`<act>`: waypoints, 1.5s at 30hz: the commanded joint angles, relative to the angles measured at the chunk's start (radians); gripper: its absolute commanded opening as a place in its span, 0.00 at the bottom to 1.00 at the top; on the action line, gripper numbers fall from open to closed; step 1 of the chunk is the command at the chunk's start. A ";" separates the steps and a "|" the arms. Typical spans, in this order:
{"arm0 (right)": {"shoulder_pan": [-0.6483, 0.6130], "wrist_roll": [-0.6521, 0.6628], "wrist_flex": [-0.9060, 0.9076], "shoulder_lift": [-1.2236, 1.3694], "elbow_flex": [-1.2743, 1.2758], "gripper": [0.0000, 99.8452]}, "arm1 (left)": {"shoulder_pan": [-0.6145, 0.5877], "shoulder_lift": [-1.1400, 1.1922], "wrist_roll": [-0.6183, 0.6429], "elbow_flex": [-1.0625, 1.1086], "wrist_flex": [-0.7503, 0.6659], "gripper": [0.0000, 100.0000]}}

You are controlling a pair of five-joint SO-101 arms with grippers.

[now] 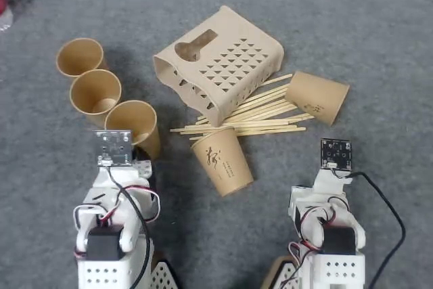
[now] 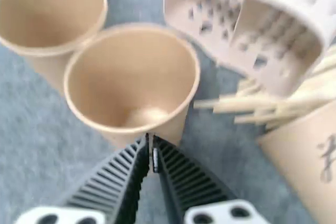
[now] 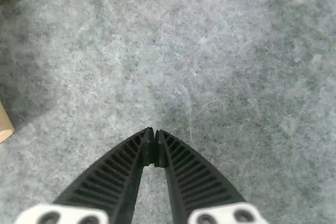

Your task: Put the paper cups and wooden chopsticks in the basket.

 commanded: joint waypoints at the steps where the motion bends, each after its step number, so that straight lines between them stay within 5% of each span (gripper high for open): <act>1: 0.008 -0.009 0.004 -0.013 0.017 0.01 | 0.002 -0.021 0.002 -0.136 -0.032 0.01; 6: 0.008 -0.011 0.004 -0.013 0.017 0.01 | 0.000 -0.021 -0.008 -0.344 -0.034 0.01; 15: 0.010 -0.009 0.004 -0.013 0.017 0.01 | 0.000 -0.023 -0.232 -0.602 -0.026 0.01; 21: 0.016 -0.005 0.015 -0.015 -0.135 0.01 | 0.002 -0.023 -0.232 -0.707 0.064 0.02; 32: 0.010 -0.005 0.015 -0.015 -0.569 0.01 | -0.164 -0.023 -0.109 -0.756 0.158 0.22; 45: 0.016 -0.005 -0.021 -0.008 -0.740 0.01 | -0.169 -0.023 -0.081 -0.762 0.218 0.22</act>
